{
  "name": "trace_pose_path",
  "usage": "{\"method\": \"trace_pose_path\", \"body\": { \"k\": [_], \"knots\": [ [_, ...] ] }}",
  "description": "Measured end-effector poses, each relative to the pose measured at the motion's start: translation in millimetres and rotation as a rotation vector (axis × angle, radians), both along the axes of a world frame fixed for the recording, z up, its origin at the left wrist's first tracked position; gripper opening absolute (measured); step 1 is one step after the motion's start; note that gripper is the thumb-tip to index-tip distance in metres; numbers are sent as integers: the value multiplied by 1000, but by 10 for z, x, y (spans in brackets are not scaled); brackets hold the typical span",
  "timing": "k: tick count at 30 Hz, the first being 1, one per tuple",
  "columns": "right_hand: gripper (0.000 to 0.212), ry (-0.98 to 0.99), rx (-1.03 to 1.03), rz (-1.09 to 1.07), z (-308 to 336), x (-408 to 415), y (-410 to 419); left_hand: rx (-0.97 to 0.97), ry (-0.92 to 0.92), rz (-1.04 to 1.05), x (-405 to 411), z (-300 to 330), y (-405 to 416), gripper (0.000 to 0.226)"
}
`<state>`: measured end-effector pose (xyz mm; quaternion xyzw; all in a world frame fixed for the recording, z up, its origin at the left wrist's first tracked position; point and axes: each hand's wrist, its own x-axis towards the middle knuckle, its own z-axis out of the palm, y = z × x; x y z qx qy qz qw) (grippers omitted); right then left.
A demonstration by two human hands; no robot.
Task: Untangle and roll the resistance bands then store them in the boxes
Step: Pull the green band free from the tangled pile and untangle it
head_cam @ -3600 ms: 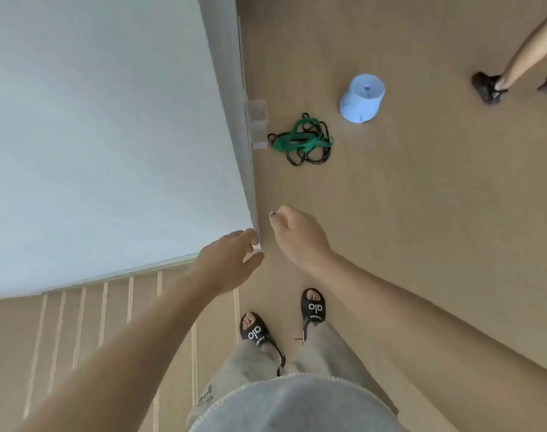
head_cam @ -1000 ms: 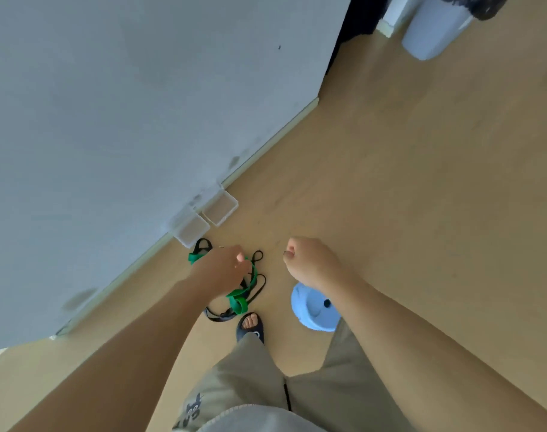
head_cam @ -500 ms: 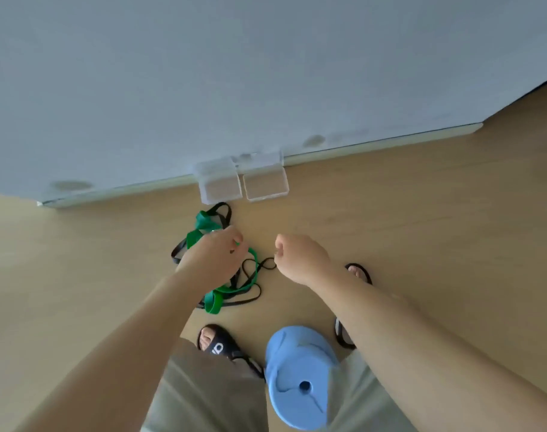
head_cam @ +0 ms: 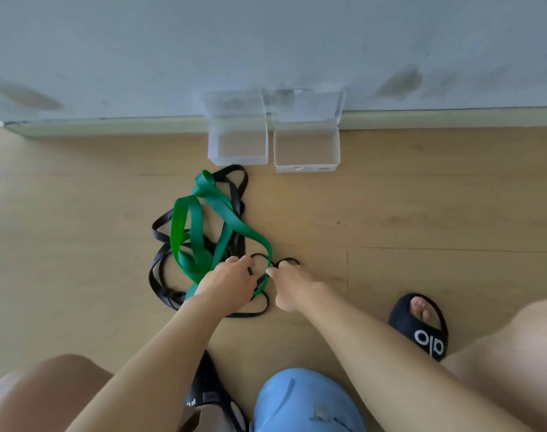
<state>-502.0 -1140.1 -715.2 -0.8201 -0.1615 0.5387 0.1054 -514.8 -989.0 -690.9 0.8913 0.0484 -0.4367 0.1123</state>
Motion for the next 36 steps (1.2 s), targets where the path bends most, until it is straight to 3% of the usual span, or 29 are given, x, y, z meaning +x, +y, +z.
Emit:
{"method": "trace_pose_path", "body": {
  "k": [10, 12, 15, 18, 24, 29, 31, 34, 36],
  "knots": [
    [86, -27, 57, 243, -758, -83, 317, -13, -14, 99, 55, -554, 305, 46],
    [74, -46, 21, 240, -809, -121, 333, -16, -41, 107, 97, -561, 340, 46],
    [29, -72, 3, 237, -763, -192, 321, -48, -46, 76, 87, -543, 290, 42],
    [18, -208, 53, 261, -646, -149, 314, -71, -35, 51, 27, -523, 299, 42],
    [17, -386, 273, 2, -140, 233, 136, -159, -83, 36, 32, -263, 374, 89],
    [39, -420, 508, -378, 650, 366, 108, -352, -247, 159, 24, 198, 256, 108],
    [45, -423, 645, -554, 1017, 395, 126, -428, -407, 206, 64, 456, 140, 92],
    [50, -456, 809, -751, 1482, 388, 147, -555, -599, 289, 146, 903, -69, 40],
    [51, -463, 905, -860, 1728, 365, 128, -549, -661, 319, 169, 1186, -180, 26]
  ]
}}
